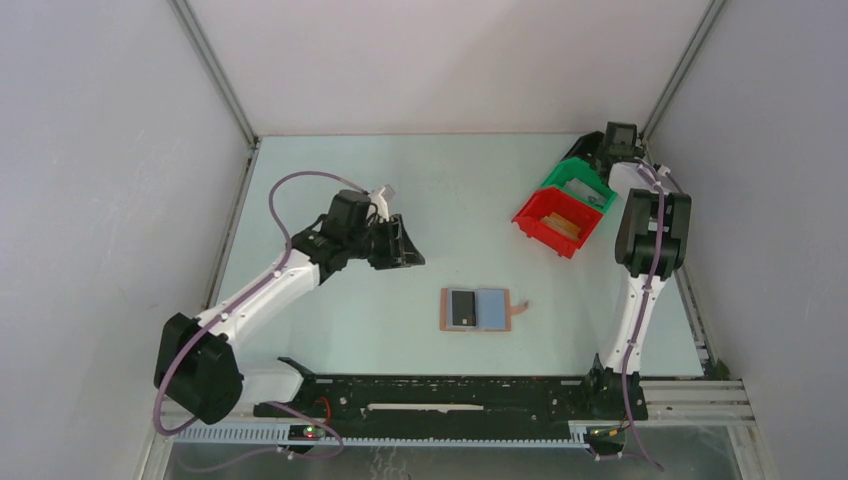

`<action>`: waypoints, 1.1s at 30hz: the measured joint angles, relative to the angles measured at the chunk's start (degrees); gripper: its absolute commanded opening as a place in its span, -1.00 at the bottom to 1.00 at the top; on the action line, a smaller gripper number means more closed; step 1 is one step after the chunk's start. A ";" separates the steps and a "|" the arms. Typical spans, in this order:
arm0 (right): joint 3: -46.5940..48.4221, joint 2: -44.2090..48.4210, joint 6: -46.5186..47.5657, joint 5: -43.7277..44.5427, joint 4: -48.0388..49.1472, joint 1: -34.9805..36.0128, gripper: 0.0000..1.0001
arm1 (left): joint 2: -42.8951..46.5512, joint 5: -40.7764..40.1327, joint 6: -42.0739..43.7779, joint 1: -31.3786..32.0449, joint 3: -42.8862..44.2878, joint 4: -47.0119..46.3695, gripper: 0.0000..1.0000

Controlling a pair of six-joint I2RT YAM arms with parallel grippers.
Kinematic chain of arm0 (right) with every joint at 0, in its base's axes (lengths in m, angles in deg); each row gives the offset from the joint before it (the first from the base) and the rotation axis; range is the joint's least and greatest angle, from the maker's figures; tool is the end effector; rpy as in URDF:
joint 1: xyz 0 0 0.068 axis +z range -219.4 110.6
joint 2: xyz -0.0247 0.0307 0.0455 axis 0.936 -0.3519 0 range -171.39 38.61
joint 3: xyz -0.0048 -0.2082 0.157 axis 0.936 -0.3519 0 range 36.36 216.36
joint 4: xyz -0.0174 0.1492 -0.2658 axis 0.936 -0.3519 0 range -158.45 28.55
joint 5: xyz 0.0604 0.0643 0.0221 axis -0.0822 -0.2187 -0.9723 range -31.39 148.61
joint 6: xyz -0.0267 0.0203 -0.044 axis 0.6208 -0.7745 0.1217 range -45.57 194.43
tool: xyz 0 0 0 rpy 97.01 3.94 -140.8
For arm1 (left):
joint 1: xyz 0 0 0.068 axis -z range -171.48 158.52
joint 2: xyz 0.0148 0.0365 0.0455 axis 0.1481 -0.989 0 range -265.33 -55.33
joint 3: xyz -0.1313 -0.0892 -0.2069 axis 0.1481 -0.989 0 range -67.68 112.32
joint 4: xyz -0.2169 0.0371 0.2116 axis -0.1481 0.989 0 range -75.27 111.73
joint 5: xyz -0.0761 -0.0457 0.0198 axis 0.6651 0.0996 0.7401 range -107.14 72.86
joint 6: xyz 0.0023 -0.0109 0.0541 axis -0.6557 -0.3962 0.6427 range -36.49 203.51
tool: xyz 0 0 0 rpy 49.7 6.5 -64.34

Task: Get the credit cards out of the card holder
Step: Place the credit card in the storage box, then remove the credit card from the card holder.

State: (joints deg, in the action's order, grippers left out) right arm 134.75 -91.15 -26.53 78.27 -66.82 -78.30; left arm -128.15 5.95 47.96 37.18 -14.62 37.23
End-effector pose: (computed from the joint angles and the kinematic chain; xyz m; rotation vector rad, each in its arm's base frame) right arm 0.5401 -0.0974 0.1410 1.9203 1.1130 0.5321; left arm 0.2742 -0.1667 0.2388 0.0743 2.4629 -1.0018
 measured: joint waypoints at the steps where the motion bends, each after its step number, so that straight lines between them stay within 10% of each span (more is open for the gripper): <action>1: -0.57 0.63 -0.13 -0.22 -0.09 0.00 0.19 | 0.39 -0.02 0.00 0.00 0.00 0.17 -0.08; 17: -9.35 19.93 2.62 -2.78 -9.22 -0.07 0.41 | 10.10 -0.48 -0.66 -0.11 -0.28 1.07 -0.04; 25: -11.67 28.46 25.68 -21.53 -8.63 0.17 0.35 | 12.55 -1.81 -2.93 0.15 -2.34 -1.60 -0.02; 33: -34.01 44.46 52.89 -34.51 -9.07 11.17 0.35 | 8.55 -0.09 -4.39 3.50 -7.30 -5.88 -0.02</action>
State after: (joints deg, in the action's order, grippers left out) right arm 100.74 -46.69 26.36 43.76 -75.89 -67.13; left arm -119.60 5.86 43.56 40.68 -21.92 31.35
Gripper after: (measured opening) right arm 0.687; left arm 0.492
